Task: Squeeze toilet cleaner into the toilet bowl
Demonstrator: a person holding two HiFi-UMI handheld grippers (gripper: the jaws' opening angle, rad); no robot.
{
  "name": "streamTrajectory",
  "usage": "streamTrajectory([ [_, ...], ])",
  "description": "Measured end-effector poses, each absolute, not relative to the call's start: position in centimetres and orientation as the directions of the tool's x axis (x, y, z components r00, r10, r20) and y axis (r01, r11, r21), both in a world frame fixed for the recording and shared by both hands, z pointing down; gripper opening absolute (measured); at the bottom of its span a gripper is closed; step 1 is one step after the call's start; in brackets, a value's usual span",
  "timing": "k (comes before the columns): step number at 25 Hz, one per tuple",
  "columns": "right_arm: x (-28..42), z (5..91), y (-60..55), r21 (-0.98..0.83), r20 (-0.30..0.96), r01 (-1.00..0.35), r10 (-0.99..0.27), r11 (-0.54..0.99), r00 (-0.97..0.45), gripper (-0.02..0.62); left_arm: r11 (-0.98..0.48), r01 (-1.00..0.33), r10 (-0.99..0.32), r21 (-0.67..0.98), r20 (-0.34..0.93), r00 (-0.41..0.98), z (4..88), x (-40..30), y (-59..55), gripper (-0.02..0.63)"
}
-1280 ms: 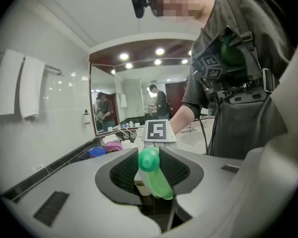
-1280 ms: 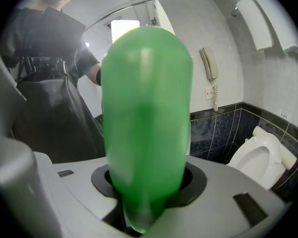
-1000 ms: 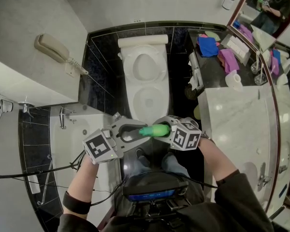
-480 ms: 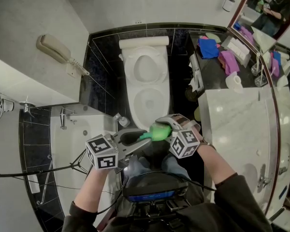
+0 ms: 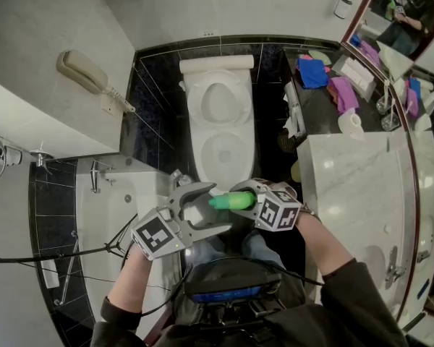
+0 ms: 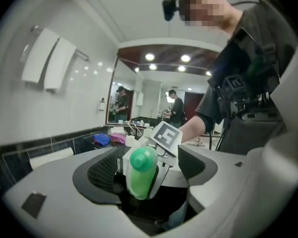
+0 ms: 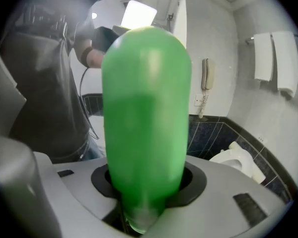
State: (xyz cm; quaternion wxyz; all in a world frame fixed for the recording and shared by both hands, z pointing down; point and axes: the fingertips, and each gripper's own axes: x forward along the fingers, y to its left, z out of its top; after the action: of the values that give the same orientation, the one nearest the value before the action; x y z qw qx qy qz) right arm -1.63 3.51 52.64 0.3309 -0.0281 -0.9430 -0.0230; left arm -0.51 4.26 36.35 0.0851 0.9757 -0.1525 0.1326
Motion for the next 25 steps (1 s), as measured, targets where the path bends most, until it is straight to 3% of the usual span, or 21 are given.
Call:
streamTrajectory([
  [4,-2.5,50.6,5.4,-0.176,0.55,0.133,0.21,0.975,-0.808,0.187,-0.961,-0.259,-0.275,-0.093,0.261,0.925,34.5,-0.7,3.6,0.374],
  [8,-2.8,49.4,6.6,-0.311,0.483,0.192,0.329,0.931,-0.811,0.187,-0.962,-0.204,-0.251,-0.18,0.294,0.922,34.0,-1.3,2.5,0.341],
  [12,-2.9,49.5,5.7,-0.341,0.471,0.182,0.336,0.922,-0.816,0.187,-0.972,-0.164,-0.21,-0.166,0.319,0.924,34.2,-1.4,1.5,0.329],
  [18,-2.6,50.1,4.1,-0.333,0.483,0.161,0.315,0.929,-0.817,0.187,-0.973,-0.151,-0.203,-0.174,0.335,0.92,34.7,-0.8,0.3,0.259],
  [22,-2.6,49.6,3.9,-0.342,0.474,0.168,0.324,0.925,-0.819,0.187,-0.975,-0.141,-0.193,-0.172,0.334,0.923,35.0,-0.4,-0.1,0.165],
  [25,-2.5,49.7,3.5,-0.325,0.485,0.163,0.313,0.931,-0.817,0.187,-0.981,-0.149,-0.181,-0.123,0.311,0.933,35.0,-0.3,-0.3,0.156],
])
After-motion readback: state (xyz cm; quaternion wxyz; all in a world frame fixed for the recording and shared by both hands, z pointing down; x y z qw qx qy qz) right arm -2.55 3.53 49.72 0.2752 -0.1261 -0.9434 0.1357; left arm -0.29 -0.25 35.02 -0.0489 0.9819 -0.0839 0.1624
